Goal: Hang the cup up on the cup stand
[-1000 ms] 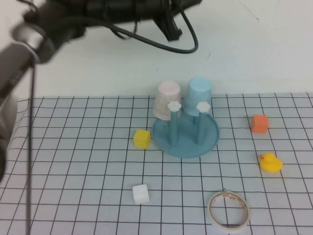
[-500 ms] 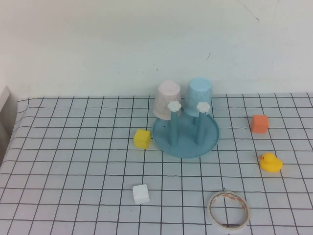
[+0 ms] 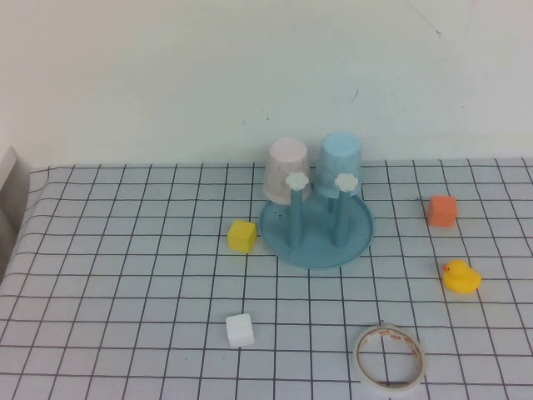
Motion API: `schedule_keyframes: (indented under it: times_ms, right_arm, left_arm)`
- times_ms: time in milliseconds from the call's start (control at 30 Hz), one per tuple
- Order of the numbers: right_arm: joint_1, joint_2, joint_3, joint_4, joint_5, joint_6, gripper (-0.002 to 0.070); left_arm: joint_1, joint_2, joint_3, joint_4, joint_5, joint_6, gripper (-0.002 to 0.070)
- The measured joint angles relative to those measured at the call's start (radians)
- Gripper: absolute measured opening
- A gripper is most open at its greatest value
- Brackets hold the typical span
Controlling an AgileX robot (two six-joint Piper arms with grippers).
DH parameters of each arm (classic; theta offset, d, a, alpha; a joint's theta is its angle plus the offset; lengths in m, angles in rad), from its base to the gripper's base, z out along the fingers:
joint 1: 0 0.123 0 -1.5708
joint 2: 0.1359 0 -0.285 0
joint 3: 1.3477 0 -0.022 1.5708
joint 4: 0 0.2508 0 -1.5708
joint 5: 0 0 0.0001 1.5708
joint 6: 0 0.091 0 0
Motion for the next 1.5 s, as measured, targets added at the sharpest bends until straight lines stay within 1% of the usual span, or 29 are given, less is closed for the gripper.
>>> schedule_keyframes:
  times_ms: [100,267,467,667,800,900,1033,1200,1500]
  right_arm:
    - [0.000,0.000,0.000,0.000,0.000,0.000,0.0217]
    - [0.000,0.000,0.000,0.000,0.000,0.000,0.0217]
    - [0.000,0.000,0.000,0.000,0.000,0.000,0.0217]
    - [0.000,0.000,0.000,0.000,0.000,0.000,0.0217]
    - [0.000,0.000,0.000,0.000,0.000,0.000,0.0216]
    - [0.000,0.000,0.000,0.000,0.000,0.000,0.0216]
    - [0.000,0.000,0.000,0.000,0.000,0.000,0.0216]
    - [0.000,0.000,0.000,0.000,0.000,0.000,0.0216]
    - [0.000,0.000,0.000,0.000,0.000,0.000,0.0216]
  left_arm:
    - [0.000,-0.105,0.149,0.048,-0.070,-0.045,0.0000]
    - [0.000,-0.326,0.502,0.125,-0.263,-0.107,0.0000]
    - [0.000,-0.567,0.913,0.131,-0.477,-0.139,0.0000]
    - [0.000,-0.775,1.295,0.131,-0.563,-0.250,0.0000]
    - [0.000,-0.864,1.522,0.131,-0.657,-0.288,0.0000]
    - [0.000,-0.888,1.657,0.131,-0.734,-0.295,0.0000]
    - [0.000,-0.891,1.781,0.131,-0.787,-0.305,0.0000]
    - [0.000,-0.893,1.870,0.118,-0.803,-0.372,0.0000]
    - [0.000,-0.894,1.925,0.110,-0.814,-0.398,0.0000]
